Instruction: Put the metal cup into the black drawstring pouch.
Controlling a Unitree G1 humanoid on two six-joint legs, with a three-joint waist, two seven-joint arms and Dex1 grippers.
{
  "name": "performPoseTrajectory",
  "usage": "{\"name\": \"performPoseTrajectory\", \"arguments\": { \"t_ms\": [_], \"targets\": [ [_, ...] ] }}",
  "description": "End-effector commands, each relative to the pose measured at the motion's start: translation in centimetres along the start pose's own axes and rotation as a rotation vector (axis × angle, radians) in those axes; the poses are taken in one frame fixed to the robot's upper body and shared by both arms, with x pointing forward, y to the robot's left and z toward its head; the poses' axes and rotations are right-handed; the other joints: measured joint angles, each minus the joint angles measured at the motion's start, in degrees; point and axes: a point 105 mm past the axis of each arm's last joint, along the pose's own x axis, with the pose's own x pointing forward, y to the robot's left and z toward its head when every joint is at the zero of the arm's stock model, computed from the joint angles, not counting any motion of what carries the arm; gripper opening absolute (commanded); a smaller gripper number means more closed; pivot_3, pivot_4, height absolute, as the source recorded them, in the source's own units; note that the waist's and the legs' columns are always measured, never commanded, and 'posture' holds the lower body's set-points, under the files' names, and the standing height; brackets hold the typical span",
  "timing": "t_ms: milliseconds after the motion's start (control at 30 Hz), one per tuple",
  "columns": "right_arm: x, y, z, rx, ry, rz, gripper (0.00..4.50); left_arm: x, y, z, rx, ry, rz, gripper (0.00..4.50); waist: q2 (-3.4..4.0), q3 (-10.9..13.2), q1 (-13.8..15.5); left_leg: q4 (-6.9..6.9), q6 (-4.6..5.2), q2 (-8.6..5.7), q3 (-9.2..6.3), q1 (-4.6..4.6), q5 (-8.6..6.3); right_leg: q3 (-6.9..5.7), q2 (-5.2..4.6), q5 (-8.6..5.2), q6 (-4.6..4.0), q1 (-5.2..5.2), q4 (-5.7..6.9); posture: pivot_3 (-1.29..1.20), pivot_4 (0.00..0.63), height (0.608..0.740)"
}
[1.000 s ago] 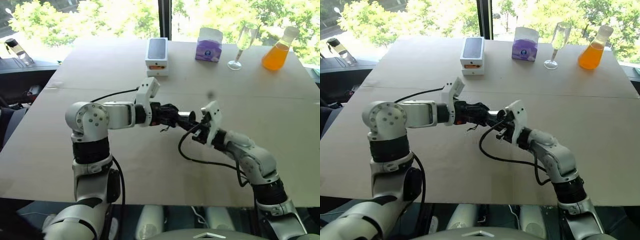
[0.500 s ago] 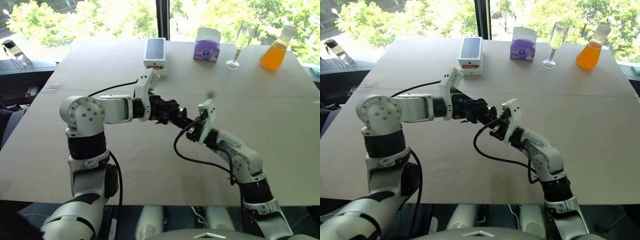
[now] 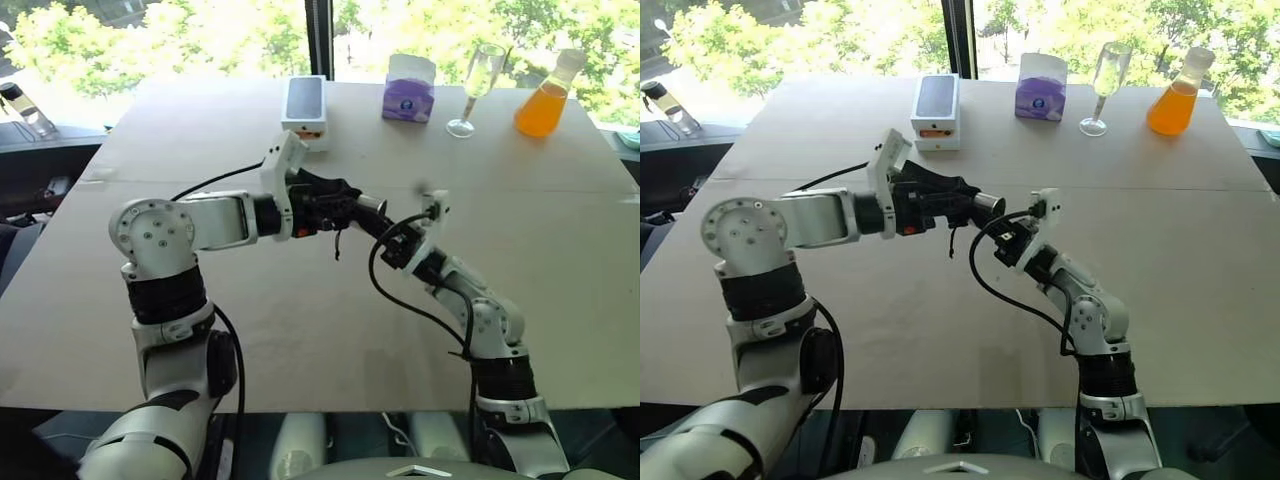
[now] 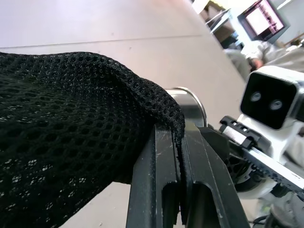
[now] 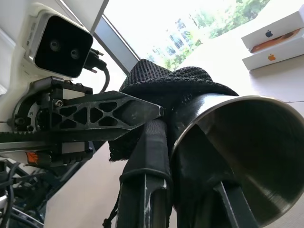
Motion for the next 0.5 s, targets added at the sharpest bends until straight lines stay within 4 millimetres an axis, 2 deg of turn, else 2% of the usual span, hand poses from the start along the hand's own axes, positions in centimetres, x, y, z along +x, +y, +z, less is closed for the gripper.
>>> {"name": "performPoseTrajectory", "arguments": {
  "t_ms": [33, 167, 333, 500],
  "targets": [
    [0.7, 2.6, 2.9, 0.069, -0.131, 0.132, 0.08, -0.3, -0.1, -1.2, -0.069, 0.008, -0.064, 0.00, 0.01, 0.0, 0.0, 0.00, 0.00, 0.00, 0.00, 0.00, 0.00, 0.00, 0.00, 0.00, 0.00, 0.00, 0.00, 0.00, 0.150, 0.737],
    [0.6, 2.8, 2.3, 0.099, -0.100, 0.147, 0.08, -0.3, -0.5, -1.1, -0.072, -0.022, -0.086, 0.00, 0.01, 0.0, 0.3, 0.00, 0.00, -0.02, -0.01, -0.01, 0.00, -0.02, -0.02, 0.00, 0.00, 0.01, 0.00, 0.00, 0.150, 0.737],
    [1.5, 4.4, -0.2, -0.119, 0.051, 0.197, 0.08, 0.7, -1.9, 0.3, -0.064, -0.045, -0.149, 0.00, 0.02, 0.0, 0.2, 0.00, 0.00, -0.06, 0.00, 0.00, 0.00, -0.01, -0.03, 0.00, 0.00, 0.01, -0.01, 0.00, 0.150, 0.737],
    [2.3, 4.9, -1.6, -0.373, 0.145, 0.235, 0.08, 1.4, -1.9, 1.6, -0.093, -0.059, -0.157, 0.00, 0.02, 0.0, 0.0, -0.01, -0.03, -0.06, 0.02, 0.01, 0.02, 0.01, 0.03, 0.00, 0.00, -0.01, 0.01, 0.00, 0.150, 0.737]
  ]
}}
